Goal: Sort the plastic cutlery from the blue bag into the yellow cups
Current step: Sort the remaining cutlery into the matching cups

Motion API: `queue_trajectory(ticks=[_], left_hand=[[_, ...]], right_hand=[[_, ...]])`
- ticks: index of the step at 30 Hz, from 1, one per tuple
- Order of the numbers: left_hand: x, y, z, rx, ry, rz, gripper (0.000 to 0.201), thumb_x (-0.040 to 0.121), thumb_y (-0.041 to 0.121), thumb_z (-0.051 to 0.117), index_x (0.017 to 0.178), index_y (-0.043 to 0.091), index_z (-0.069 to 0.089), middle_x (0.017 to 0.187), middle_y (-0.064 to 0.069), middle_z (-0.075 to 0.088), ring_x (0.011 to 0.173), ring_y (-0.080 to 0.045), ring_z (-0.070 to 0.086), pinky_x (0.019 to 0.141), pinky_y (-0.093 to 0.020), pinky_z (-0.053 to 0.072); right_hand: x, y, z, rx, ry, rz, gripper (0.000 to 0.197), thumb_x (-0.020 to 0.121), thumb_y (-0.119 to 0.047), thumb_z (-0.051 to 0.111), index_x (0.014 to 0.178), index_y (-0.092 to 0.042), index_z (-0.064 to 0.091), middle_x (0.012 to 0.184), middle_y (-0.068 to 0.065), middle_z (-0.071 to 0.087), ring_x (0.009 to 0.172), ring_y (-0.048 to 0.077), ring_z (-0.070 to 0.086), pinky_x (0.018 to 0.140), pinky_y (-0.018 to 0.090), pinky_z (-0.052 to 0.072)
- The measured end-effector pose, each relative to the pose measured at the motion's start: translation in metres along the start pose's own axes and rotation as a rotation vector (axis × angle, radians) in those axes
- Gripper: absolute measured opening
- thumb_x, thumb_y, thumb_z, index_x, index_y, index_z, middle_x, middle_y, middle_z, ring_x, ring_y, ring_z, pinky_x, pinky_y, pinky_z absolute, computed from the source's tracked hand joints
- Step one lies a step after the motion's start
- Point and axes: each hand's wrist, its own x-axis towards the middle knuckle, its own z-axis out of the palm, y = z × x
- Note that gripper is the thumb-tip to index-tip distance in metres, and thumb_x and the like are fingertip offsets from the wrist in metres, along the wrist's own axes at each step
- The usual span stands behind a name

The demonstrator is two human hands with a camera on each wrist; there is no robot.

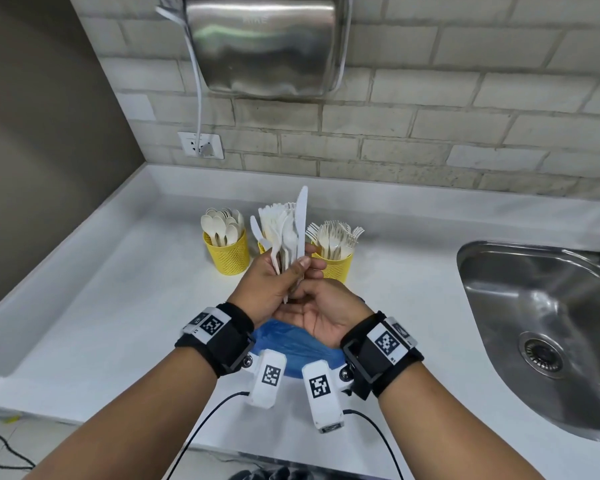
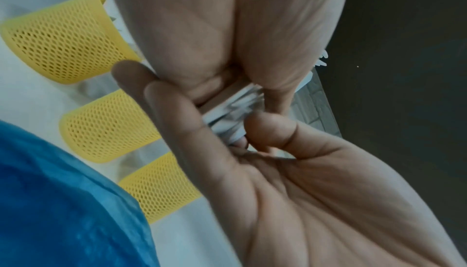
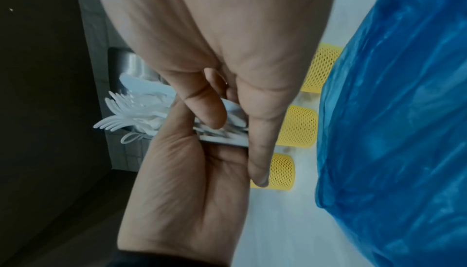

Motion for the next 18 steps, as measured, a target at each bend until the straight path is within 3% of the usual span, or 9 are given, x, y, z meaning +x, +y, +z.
queue_trajectory(ticks=[4, 6, 8, 12, 16, 18], left_hand=[[0.000, 0.007, -0.021, -0.027, -0.022, -0.013, 0.022, 0.102, 0.014, 0.057, 0.121, 0.010, 0.066, 0.115, -0.020, 0.075, 0.102, -0.029, 0.074, 0.091, -0.041, 0.061], [-0.002, 0.011, -0.031, -0.031, -0.045, -0.028, 0.026, 0.099, 0.016, 0.059, 0.124, 0.010, 0.066, 0.116, -0.019, 0.075, 0.108, -0.032, 0.072, 0.093, -0.045, 0.060], [-0.002, 0.014, -0.040, -0.017, -0.065, -0.052, 0.027, 0.100, 0.014, 0.058, 0.125, 0.009, 0.066, 0.114, -0.018, 0.076, 0.106, -0.032, 0.074, 0.088, -0.043, 0.061], [0.000, 0.021, -0.049, 0.002, -0.114, -0.081, 0.029, 0.097, 0.013, 0.062, 0.125, 0.006, 0.067, 0.114, -0.020, 0.075, 0.106, -0.037, 0.073, 0.084, -0.041, 0.062], [0.002, 0.028, -0.058, -0.021, -0.125, -0.092, 0.029, 0.092, 0.013, 0.065, 0.120, 0.007, 0.070, 0.108, -0.019, 0.077, 0.103, -0.035, 0.074, 0.082, -0.039, 0.061], [0.002, 0.030, -0.065, -0.015, -0.127, -0.098, 0.030, 0.092, 0.014, 0.066, 0.120, 0.005, 0.069, 0.107, -0.018, 0.077, 0.101, -0.033, 0.075, 0.082, -0.038, 0.061]], right_hand=[[-0.002, -0.007, 0.003, -0.323, 0.104, -0.091, 0.032, 0.088, 0.008, 0.045, 0.111, -0.003, 0.065, 0.101, 0.017, 0.067, 0.093, 0.032, 0.066, 0.090, 0.042, 0.057], [-0.005, -0.020, 0.005, -0.464, 0.152, -0.218, 0.030, 0.093, -0.001, 0.053, 0.115, -0.013, 0.069, 0.106, 0.009, 0.073, 0.095, 0.023, 0.069, 0.087, 0.038, 0.054], [-0.007, -0.034, 0.011, -0.476, 0.176, -0.351, 0.031, 0.096, -0.004, 0.055, 0.122, -0.015, 0.068, 0.113, 0.011, 0.075, 0.099, 0.021, 0.071, 0.088, 0.037, 0.054], [-0.004, -0.049, 0.029, -0.579, 0.180, -0.542, 0.022, 0.096, -0.005, 0.064, 0.116, -0.010, 0.071, 0.101, 0.012, 0.076, 0.082, 0.022, 0.074, 0.073, 0.038, 0.062], [0.007, -0.046, 0.041, -0.704, 0.261, -0.680, 0.012, 0.090, -0.010, 0.075, 0.100, -0.016, 0.072, 0.087, 0.004, 0.071, 0.070, 0.020, 0.068, 0.064, 0.051, 0.063], [0.013, -0.042, 0.046, -0.689, 0.282, -0.699, 0.014, 0.089, -0.009, 0.076, 0.097, -0.018, 0.071, 0.081, 0.000, 0.067, 0.066, 0.021, 0.065, 0.061, 0.044, 0.062]])
